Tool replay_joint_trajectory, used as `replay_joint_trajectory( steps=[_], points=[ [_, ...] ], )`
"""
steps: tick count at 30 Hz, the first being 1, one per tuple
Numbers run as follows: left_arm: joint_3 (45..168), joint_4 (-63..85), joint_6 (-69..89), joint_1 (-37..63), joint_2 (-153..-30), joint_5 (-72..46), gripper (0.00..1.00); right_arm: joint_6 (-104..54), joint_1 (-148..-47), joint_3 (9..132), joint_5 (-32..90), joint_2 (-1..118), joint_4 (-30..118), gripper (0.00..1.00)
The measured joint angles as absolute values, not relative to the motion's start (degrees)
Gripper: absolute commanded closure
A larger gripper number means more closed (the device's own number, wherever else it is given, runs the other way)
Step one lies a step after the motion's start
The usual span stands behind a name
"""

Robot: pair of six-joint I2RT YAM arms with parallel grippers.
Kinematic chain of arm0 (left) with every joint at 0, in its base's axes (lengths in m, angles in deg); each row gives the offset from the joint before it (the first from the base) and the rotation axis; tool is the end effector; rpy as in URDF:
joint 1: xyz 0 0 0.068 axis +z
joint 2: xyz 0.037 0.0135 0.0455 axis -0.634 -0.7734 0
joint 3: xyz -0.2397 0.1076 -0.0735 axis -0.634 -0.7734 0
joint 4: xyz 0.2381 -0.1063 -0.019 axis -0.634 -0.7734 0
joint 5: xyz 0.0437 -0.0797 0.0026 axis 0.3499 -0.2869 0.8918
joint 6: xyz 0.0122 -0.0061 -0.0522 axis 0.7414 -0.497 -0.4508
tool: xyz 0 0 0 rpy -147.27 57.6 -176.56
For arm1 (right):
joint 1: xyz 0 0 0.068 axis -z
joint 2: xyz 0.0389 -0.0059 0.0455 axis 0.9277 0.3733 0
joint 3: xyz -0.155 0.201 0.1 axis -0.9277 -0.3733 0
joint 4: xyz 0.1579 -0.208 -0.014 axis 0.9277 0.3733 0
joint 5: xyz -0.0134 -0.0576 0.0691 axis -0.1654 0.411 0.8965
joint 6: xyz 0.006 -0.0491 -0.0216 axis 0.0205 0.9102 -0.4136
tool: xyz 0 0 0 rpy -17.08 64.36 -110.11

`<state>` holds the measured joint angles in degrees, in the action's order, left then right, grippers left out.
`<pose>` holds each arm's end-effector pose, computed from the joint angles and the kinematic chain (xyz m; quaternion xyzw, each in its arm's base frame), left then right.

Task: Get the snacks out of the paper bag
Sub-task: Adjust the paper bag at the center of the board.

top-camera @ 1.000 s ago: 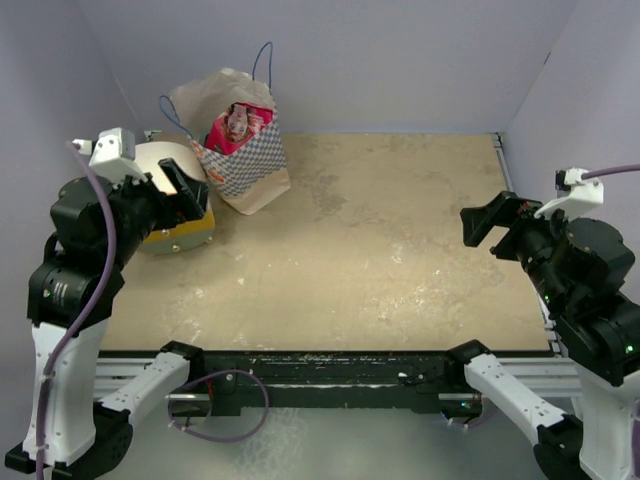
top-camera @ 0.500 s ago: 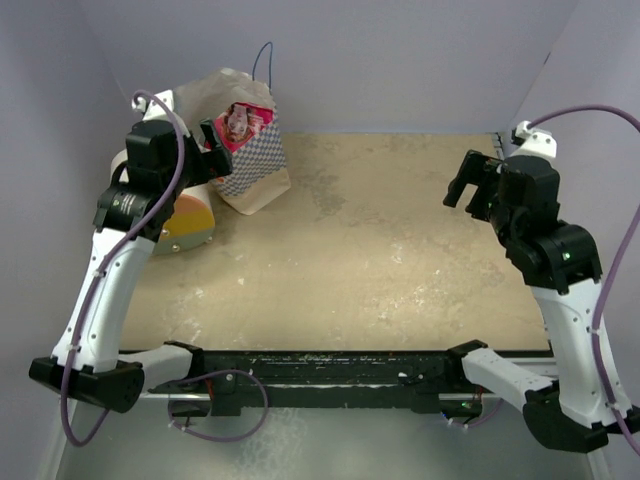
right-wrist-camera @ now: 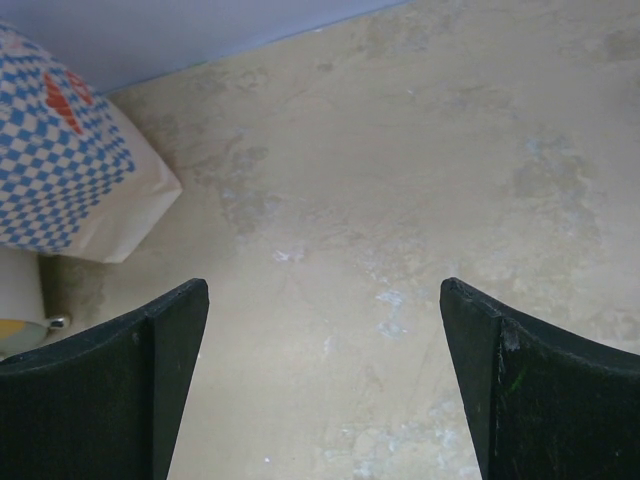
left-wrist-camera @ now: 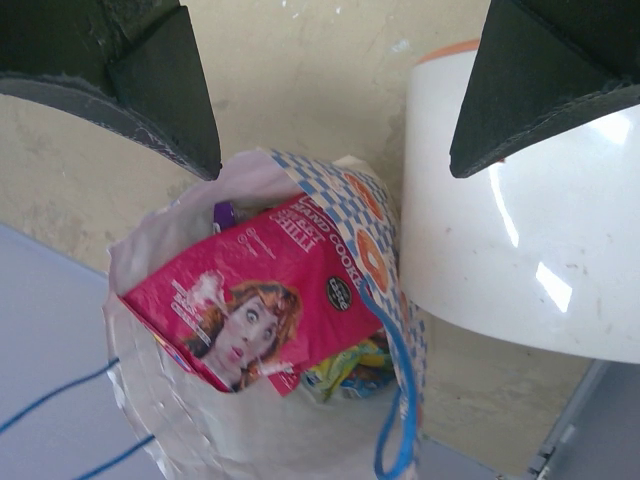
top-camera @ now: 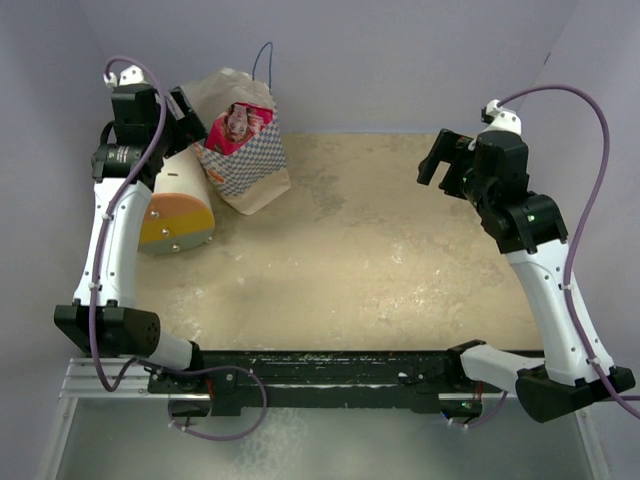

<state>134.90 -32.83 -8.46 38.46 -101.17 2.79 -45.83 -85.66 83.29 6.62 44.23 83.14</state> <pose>0.3151 -0.0002 0.4524 -0.2463 0.8103 -0.0854 0.5249 0.2147 0.0588 0.4703 0.1446 0.7918 0.1318 0.5786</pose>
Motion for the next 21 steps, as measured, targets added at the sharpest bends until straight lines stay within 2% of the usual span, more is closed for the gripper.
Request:
replay_joint_trajectory(
  steps=[7, 10, 16, 21],
  points=[
    [141.4, -33.4, -11.3, 41.1, -106.5, 5.0, 0.0, -45.3, -85.6, 82.9, 12.4, 46.8, 77.1, 0.01],
    [145.0, -32.9, -12.7, 42.5, -110.3, 5.1, 0.08, -44.3, -85.6, 83.0, 13.2, 48.4, 76.2, 0.0],
    [150.9, -32.4, -15.1, 43.8, -117.6, 3.4, 0.35, -42.9, -85.6, 83.0, 13.1, 49.6, 75.8, 0.01],
    [151.5, -32.5, -16.2, 43.8, -118.9, 1.7, 0.7, -42.1, -85.6, 83.1, 13.1, 49.2, 75.7, 0.0]
  ],
)
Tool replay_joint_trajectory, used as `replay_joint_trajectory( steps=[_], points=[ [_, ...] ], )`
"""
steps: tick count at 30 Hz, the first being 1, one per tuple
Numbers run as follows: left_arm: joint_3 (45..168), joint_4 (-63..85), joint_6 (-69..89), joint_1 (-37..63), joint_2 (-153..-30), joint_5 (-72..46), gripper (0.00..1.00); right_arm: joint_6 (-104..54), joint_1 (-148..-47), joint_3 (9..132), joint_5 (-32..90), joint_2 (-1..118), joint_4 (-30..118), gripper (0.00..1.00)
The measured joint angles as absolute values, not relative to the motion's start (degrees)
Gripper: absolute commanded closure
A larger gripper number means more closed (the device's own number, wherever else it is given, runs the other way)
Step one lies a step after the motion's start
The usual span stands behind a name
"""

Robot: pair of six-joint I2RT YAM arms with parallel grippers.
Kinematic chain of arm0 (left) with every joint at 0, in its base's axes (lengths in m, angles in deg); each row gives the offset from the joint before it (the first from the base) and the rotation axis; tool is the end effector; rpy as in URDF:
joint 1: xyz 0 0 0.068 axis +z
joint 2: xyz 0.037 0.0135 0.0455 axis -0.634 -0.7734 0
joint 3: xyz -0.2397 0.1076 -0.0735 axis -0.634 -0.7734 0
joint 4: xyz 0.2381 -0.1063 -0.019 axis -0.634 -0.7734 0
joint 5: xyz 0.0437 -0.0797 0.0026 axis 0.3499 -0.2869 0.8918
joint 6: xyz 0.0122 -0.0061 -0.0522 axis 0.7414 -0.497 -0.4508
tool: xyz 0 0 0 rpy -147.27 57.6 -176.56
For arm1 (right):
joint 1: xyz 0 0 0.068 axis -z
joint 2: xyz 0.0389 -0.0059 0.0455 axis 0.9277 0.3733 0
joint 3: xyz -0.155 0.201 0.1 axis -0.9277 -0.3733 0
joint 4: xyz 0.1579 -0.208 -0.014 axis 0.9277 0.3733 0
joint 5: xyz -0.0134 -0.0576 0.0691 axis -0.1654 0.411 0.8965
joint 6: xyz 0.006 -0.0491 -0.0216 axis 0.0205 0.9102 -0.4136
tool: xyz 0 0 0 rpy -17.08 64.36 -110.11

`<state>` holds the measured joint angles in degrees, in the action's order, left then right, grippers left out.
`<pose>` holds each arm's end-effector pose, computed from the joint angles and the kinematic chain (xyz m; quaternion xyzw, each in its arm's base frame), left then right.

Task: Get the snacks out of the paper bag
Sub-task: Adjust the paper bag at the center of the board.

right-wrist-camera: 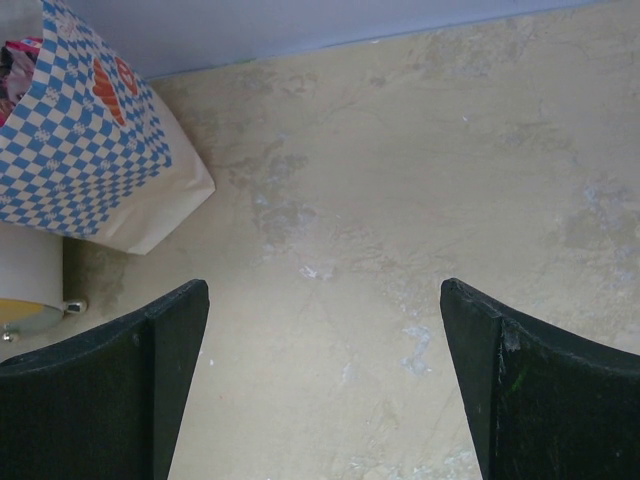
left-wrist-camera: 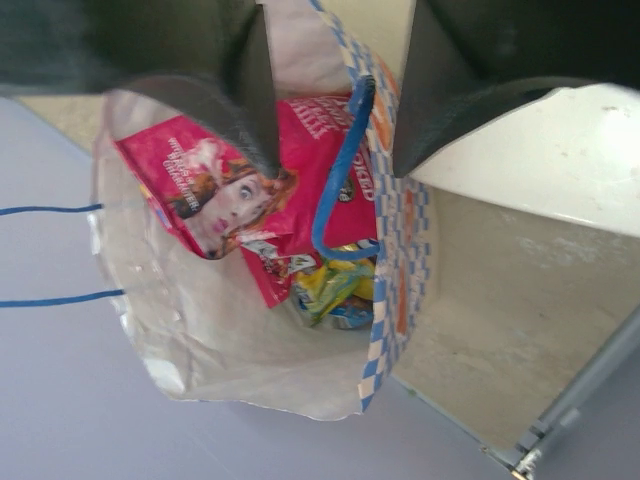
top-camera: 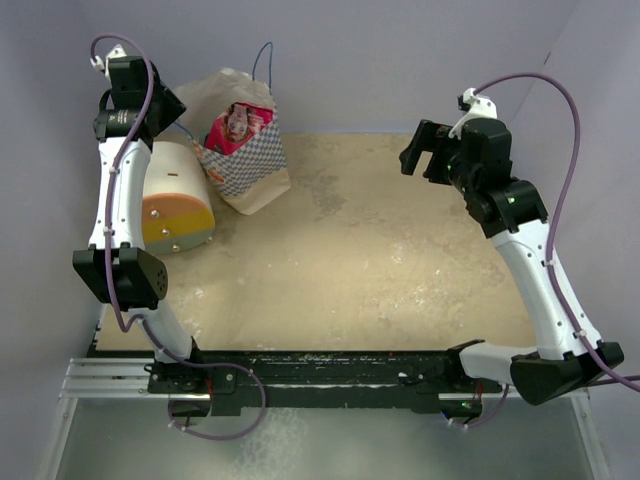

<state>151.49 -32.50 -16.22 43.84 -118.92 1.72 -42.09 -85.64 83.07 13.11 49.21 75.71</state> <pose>0.3966 0.0352 0.4410 -0.3340 0.7827 -0.1019 0.5152 0.2478 0.0733 0.4632 0.0864 0.7907 0.1628 0.5838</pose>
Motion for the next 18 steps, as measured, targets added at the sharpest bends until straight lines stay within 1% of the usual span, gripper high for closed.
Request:
replay_joint_trajectory(
  steps=[3, 6, 11, 18],
  points=[
    [151.5, -32.2, -16.6, 43.8, -118.9, 0.3, 0.87, -41.8, -85.6, 83.1, 13.1, 48.6, 75.4, 0.01],
    [151.5, -32.0, -16.4, 43.8, -118.9, -2.0, 0.99, -41.4, -85.6, 83.1, 13.1, 47.8, 75.4, 0.01],
    [151.5, -32.0, -16.5, 43.8, -118.9, -7.1, 1.0, -40.3, -85.6, 83.1, 13.1, 46.5, 75.4, 0.0],
    [149.3, -30.6, -18.7, 43.8, -118.8, -18.5, 1.0, -39.3, -85.6, 83.1, 13.4, 44.6, 75.4, 0.0]
  ],
)
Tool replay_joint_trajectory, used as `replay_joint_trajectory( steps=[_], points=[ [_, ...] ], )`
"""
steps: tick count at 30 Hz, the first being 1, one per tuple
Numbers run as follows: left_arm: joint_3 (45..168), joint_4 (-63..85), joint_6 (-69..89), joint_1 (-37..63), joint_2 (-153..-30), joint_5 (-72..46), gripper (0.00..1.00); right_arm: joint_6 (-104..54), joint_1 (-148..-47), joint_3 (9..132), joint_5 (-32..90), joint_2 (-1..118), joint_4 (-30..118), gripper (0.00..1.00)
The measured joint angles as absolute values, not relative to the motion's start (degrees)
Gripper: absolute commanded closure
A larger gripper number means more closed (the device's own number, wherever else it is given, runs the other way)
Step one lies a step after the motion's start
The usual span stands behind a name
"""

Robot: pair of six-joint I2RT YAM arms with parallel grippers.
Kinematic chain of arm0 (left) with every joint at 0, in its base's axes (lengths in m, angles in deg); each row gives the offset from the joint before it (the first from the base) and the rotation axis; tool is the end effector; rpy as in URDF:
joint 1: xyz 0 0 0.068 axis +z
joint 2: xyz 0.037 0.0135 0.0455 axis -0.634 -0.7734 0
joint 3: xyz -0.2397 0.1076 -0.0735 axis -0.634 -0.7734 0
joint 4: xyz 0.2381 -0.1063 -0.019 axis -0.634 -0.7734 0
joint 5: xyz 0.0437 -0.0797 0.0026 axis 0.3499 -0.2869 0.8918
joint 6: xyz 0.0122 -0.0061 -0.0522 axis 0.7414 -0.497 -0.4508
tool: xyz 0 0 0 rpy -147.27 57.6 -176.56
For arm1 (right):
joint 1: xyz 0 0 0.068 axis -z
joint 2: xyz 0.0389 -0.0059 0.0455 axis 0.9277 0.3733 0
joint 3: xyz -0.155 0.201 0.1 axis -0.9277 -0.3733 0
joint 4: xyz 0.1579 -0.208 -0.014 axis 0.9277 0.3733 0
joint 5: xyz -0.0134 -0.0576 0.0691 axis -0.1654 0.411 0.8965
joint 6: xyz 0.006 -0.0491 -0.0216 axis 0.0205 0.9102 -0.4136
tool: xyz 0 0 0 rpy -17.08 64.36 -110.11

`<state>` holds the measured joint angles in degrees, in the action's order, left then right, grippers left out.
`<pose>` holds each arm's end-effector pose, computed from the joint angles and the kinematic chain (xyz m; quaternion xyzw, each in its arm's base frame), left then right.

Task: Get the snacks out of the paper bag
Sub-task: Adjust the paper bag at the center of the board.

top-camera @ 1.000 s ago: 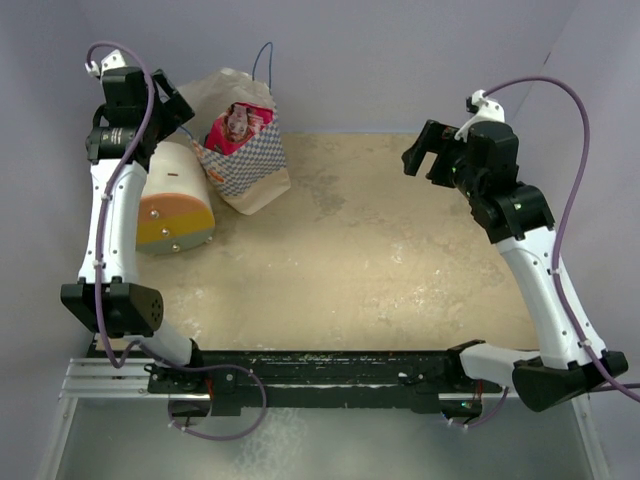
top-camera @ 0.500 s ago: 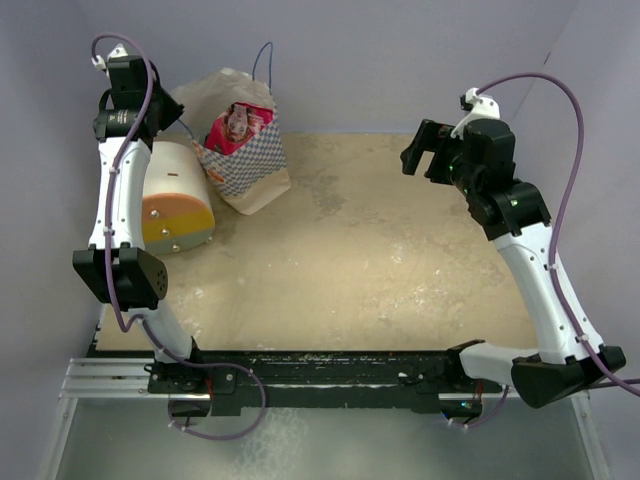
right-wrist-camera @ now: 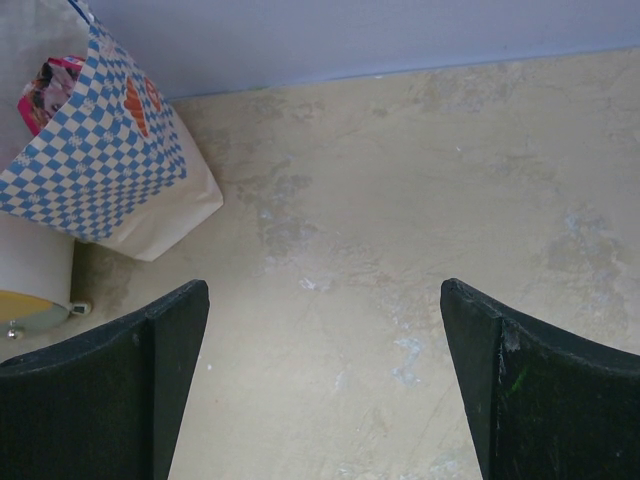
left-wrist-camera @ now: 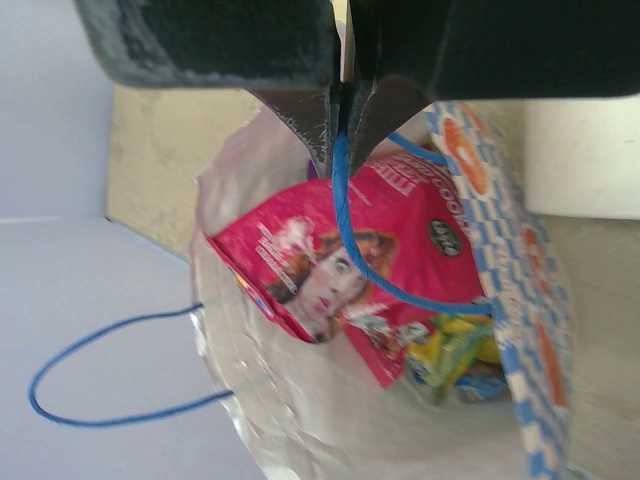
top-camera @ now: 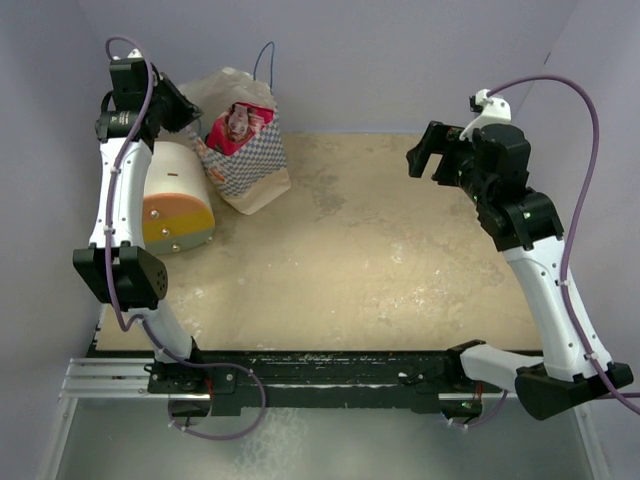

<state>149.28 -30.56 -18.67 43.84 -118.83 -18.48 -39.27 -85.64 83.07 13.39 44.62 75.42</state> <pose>0.4006 0.0230 0.4328 -0.2641 0.8068 -0.2545 0.4632 0.2205 0.0649 0.4817 0.0668 0.7663 0.1629 0.6178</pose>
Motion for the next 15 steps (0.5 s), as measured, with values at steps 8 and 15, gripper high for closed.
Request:
replay_joint_trajectory(
  steps=[8, 15],
  points=[
    [141.3, -27.9, -22.0, 43.8, -115.4, -27.4, 1.0, -39.2, -85.6, 82.5, 14.8, 43.0, 75.6, 0.01],
    [140.0, -28.0, -22.6, 41.3, -113.0, -29.0, 1.0, -39.6, -85.6, 81.6, 16.3, 41.0, 75.9, 0.01]
  ],
)
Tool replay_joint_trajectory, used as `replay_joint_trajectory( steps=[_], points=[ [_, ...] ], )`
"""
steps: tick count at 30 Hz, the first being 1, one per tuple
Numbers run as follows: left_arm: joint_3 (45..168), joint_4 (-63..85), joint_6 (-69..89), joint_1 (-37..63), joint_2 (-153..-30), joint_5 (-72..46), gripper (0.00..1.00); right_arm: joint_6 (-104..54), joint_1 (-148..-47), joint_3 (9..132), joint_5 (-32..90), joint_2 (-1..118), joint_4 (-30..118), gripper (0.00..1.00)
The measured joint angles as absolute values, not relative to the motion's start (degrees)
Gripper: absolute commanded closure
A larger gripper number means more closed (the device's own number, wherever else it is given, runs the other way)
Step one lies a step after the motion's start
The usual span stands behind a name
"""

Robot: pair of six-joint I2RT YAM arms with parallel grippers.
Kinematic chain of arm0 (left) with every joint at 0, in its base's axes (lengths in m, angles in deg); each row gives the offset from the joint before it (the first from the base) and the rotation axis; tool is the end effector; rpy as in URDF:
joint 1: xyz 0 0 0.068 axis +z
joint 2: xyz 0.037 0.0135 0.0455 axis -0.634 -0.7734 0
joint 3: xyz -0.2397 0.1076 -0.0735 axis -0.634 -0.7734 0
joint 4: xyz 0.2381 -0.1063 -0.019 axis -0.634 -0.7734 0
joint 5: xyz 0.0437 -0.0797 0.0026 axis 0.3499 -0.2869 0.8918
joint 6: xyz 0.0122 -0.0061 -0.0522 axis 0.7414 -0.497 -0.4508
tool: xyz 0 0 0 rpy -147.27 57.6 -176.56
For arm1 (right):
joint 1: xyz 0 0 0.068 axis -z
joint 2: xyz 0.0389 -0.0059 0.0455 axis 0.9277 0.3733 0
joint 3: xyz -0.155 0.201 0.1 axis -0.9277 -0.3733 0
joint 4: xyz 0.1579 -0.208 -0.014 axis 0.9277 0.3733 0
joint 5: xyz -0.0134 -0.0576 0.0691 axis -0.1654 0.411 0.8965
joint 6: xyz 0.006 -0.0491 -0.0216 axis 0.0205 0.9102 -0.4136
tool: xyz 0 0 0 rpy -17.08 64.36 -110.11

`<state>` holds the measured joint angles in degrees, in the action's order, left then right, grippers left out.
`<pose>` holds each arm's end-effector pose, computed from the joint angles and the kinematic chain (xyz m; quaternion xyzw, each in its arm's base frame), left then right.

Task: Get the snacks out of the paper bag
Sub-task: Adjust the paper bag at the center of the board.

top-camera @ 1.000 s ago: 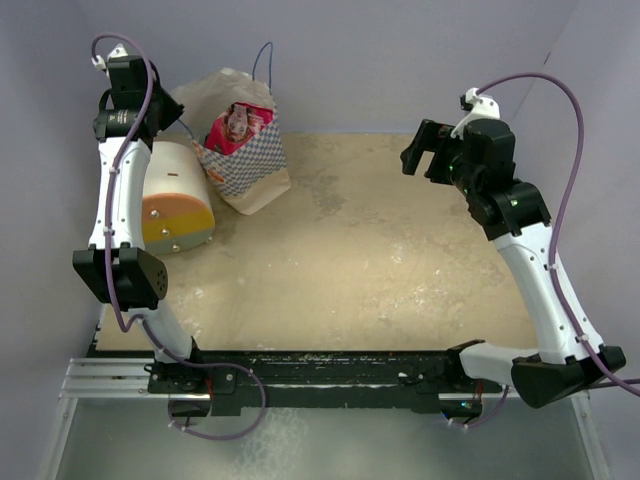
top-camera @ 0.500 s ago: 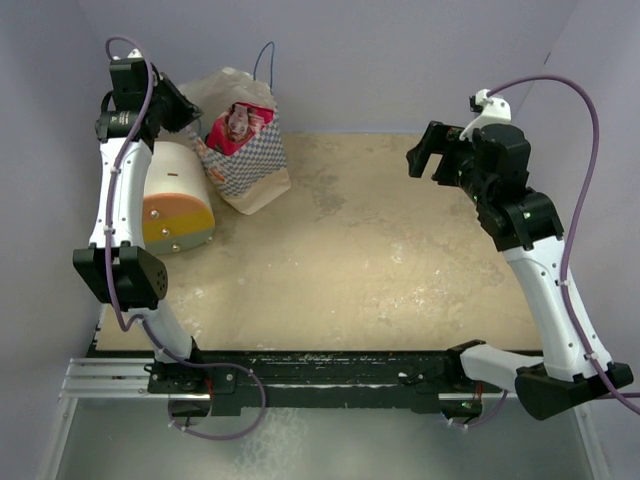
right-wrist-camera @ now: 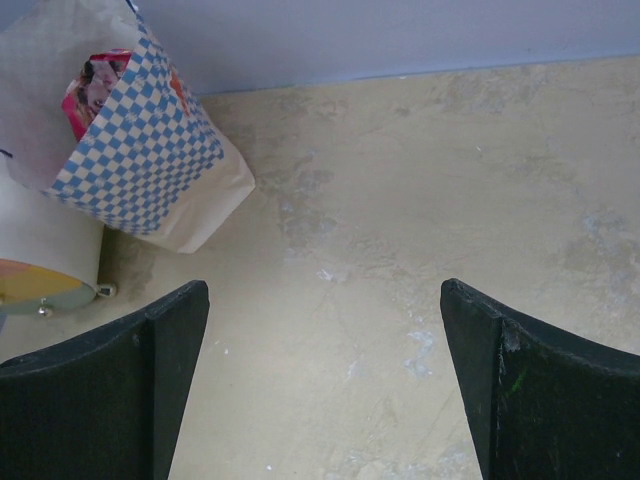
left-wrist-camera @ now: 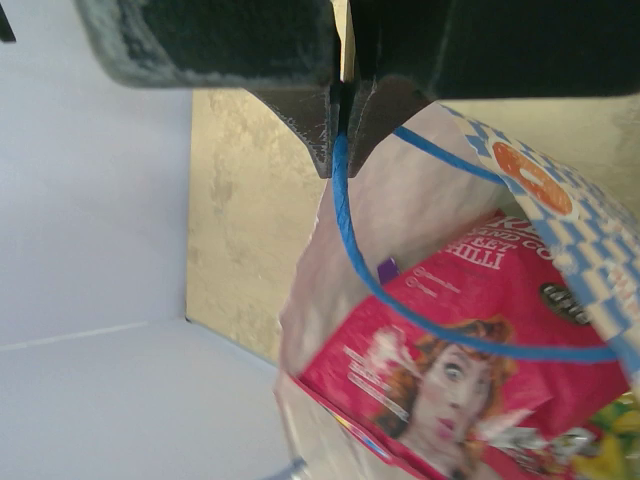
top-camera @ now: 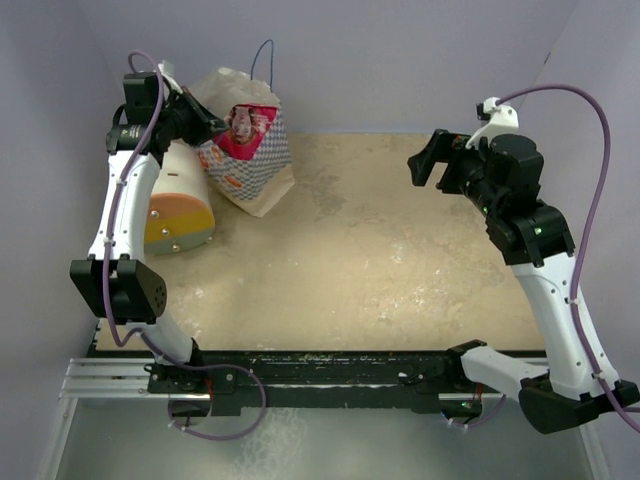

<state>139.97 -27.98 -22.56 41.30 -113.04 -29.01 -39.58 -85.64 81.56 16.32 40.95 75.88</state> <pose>0.3789 -0.0017 0.4226 -0.2280 0.8136 -0.3477 0.4064 0.2007 0.0605 0.4854 0.0528 0.7582 0.1876 0.6222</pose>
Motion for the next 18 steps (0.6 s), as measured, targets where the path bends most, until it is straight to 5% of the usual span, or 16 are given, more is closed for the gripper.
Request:
replay_joint_trajectory(
  steps=[18],
  points=[
    [124.6, -31.1, -24.9, 30.7, -97.5, -30.4, 1.0, -40.7, -85.6, 77.6, 17.7, 33.3, 78.8, 0.01]
  ],
)
